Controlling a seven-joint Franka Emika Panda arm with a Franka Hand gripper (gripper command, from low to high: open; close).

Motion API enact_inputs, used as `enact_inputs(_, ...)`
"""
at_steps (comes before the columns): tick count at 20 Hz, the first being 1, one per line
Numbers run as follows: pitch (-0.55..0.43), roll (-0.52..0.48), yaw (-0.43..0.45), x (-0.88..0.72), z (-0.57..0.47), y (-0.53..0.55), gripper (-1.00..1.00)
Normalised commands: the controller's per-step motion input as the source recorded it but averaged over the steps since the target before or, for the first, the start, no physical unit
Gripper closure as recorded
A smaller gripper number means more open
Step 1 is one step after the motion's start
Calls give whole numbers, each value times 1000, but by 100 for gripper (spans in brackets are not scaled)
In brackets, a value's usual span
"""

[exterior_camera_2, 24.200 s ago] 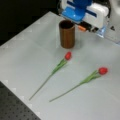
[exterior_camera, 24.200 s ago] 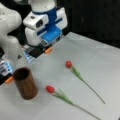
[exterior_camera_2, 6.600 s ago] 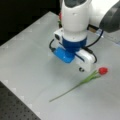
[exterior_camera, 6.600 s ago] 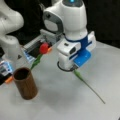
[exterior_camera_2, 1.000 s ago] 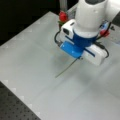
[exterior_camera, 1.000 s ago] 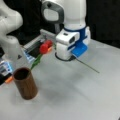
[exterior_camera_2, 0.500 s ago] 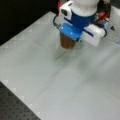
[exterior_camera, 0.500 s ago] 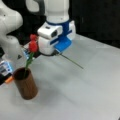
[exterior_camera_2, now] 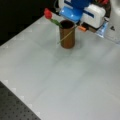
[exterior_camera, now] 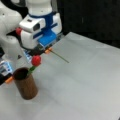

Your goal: Flower insertion into a vase

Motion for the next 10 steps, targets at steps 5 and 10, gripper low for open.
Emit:
enact_inputs(5, -66, 189, 84, -405, -49, -331, 100)
enact_inputs(10, -130, 145, 80, -595, -102, -459, 100)
